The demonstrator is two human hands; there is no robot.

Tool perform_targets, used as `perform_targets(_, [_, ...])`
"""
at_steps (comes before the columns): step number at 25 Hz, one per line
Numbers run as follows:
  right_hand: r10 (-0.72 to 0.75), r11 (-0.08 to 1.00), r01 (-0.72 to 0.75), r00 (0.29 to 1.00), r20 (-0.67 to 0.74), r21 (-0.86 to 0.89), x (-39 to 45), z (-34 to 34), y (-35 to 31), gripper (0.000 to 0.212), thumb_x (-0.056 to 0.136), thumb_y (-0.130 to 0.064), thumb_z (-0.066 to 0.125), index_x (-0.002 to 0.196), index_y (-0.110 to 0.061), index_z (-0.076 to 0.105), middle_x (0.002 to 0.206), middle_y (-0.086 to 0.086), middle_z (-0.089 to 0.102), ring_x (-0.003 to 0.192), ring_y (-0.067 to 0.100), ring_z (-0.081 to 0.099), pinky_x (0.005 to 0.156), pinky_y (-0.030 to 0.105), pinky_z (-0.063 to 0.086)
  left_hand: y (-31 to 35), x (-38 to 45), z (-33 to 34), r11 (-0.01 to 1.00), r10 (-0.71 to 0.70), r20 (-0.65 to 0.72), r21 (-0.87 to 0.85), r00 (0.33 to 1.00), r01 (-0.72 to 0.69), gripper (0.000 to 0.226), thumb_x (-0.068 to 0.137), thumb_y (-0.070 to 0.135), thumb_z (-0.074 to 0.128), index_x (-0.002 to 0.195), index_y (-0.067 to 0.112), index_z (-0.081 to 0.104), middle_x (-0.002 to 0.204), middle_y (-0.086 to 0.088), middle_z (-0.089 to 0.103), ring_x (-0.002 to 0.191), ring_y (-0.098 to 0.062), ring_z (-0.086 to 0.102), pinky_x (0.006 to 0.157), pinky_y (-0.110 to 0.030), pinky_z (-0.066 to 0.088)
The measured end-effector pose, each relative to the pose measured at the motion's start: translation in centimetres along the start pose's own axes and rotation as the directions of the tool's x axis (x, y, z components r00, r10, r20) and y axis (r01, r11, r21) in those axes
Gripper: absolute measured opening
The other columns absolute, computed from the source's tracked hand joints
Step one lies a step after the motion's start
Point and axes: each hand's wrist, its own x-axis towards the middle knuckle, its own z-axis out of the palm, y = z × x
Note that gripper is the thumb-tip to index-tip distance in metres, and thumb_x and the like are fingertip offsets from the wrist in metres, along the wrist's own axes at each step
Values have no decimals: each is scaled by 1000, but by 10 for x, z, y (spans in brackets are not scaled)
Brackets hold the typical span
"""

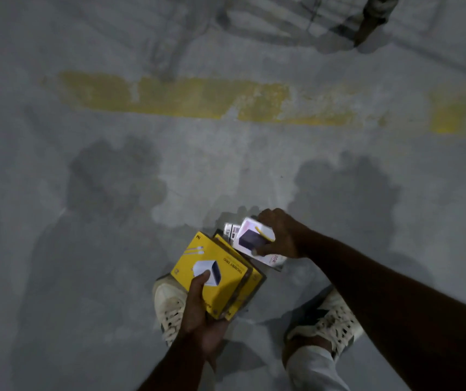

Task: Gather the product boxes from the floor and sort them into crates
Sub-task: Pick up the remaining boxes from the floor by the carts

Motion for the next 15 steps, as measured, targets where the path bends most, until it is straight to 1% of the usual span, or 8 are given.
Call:
perform_targets(2, [-10, 963, 3, 1000, 26, 270, 7, 3, -11, 42, 81, -25, 78, 113, -5, 60, 103, 15, 65, 97, 25, 63, 81, 37, 50, -2, 15, -8, 999, -2, 28, -33, 1000, 3, 52, 93, 36, 48, 139, 13, 56, 141, -20, 55, 132, -40, 51, 116, -56, 30])
perform_targets(4, [15, 854, -83, 991, 136, 513, 8, -2, -20, 6, 92, -14, 66, 97, -12, 63, 76, 0, 68, 68, 9, 63, 54, 27, 50, 3, 30, -16, 1000, 15, 16, -26, 1000, -14, 52, 89, 38, 51, 135, 15, 61, 137, -19, 59, 127, -39, 56, 112, -54, 36])
perform_targets(6, [99, 791, -238, 959, 266, 563, 12, -5, -24, 4, 96, -16, 59, 94, -19, 62, 58, -10, 62, 47, -1, 54, 39, 15, 39, 12, 39, -23, 1000, 9, 53, -19, 999, -8, 51, 89, 39, 50, 133, 17, 63, 133, -17, 62, 122, -38, 60, 106, -52, 43])
perform_targets(7, [137, 764, -293, 944, 299, 575, 15, -4, -25, 4, 97, -20, 58, 97, -20, 61, 55, -10, 60, 42, -2, 51, 37, 13, 36, 16, 42, -24, 1000, 8, 79, -29, 997, -5, 50, 90, 40, 49, 132, 18, 64, 134, -16, 62, 123, -37, 59, 105, -52, 44])
perform_targets(8, [166, 734, -329, 935, 313, 594, 17, -1, -24, 7, 96, -25, 57, 100, -21, 62, 60, -8, 64, 44, -1, 53, 41, 14, 37, 22, 44, -25, 999, 13, 113, -36, 993, -9, 50, 91, 41, 48, 133, 19, 63, 135, -15, 61, 126, -38, 57, 106, -54, 42])
perform_targets(11, [182, 568, -397, 915, 360, 721, 24, 10, -27, 32, 93, -41, 55, 114, -19, 65, 99, 6, 74, 82, 19, 67, 71, 28, 50, 42, 50, -22, 1000, 27, 162, -8, 986, -26, 63, 87, 52, 52, 141, 21, 54, 145, -12, 53, 134, -41, 47, 114, -60, 31])
perform_targets(13, [171, 496, -381, 924, 342, 780, 22, 16, -37, 25, 97, -35, 49, 106, -18, 64, 91, -2, 74, 82, 17, 66, 72, 24, 52, 60, 44, -18, 999, -15, 215, -31, 977, 22, 71, 84, 56, 55, 144, 19, 51, 151, -11, 47, 136, -42, 45, 117, -57, 26])
perform_targets(15, [189, 465, -364, 932, 311, 807, 18, 17, -50, 19, 98, -28, 49, 108, -19, 62, 93, 0, 73, 83, 15, 67, 74, 26, 54, 75, 33, -17, 999, -50, 243, -1, 969, 51, 72, 87, 57, 49, 146, 17, 48, 151, -12, 46, 135, -41, 46, 117, -51, 30])
